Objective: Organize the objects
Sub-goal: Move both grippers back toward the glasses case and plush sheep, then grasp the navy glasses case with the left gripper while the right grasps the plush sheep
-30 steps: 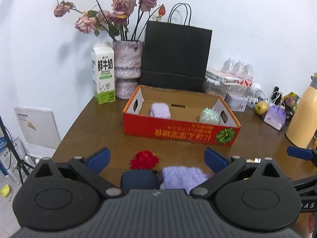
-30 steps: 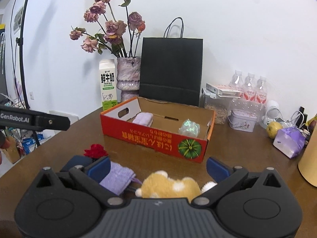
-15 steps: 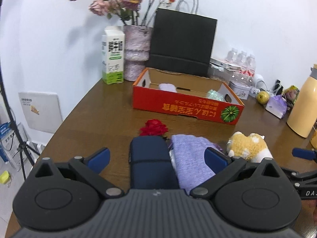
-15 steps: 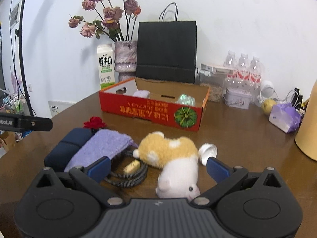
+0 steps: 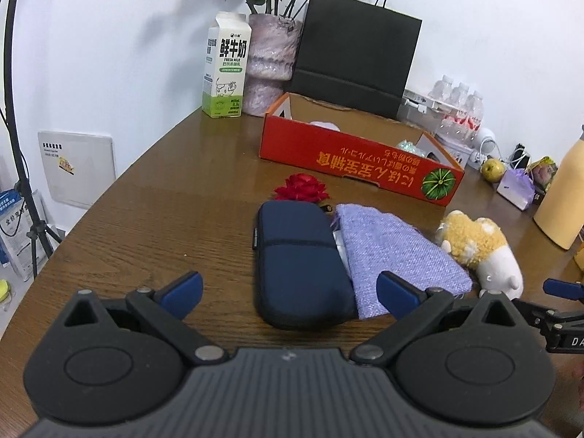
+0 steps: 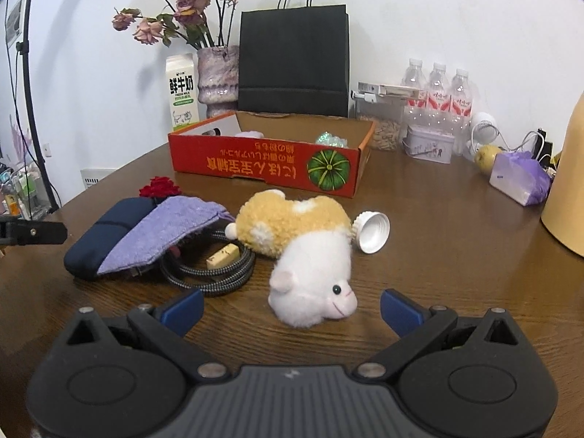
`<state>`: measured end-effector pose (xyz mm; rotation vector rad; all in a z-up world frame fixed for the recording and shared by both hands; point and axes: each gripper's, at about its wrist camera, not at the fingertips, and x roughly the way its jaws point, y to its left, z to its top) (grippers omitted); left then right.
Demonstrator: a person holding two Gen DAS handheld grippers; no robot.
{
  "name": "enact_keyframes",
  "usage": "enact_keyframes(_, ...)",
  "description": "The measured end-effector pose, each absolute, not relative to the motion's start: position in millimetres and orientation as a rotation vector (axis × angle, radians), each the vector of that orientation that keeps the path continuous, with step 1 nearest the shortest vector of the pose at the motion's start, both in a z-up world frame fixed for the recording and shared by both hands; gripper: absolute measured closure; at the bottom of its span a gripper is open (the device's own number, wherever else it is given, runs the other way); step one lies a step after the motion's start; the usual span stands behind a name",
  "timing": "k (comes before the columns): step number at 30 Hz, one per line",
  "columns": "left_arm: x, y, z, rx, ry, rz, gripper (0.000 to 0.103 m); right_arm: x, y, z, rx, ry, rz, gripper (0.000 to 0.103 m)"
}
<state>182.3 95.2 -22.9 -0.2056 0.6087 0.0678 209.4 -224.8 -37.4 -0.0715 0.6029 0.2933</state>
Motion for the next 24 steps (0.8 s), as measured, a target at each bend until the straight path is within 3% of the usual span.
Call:
enact_keyframes(22,260,76,-53,-0.119,0.752,0.209,0.0,242,-228,-55,-0.039,0.625,0.257,0.0)
enact_keyframes(23,261,76,-52,-0.119,0.745,0.209,0.005,242,-228,-55,-0.037,0.624,0.257,0.0)
enact_keyframes(24,260,76,-52,-0.128,0.739,0.196,0.015,243,-228,-56,-0.035,0.624,0.258,0.0)
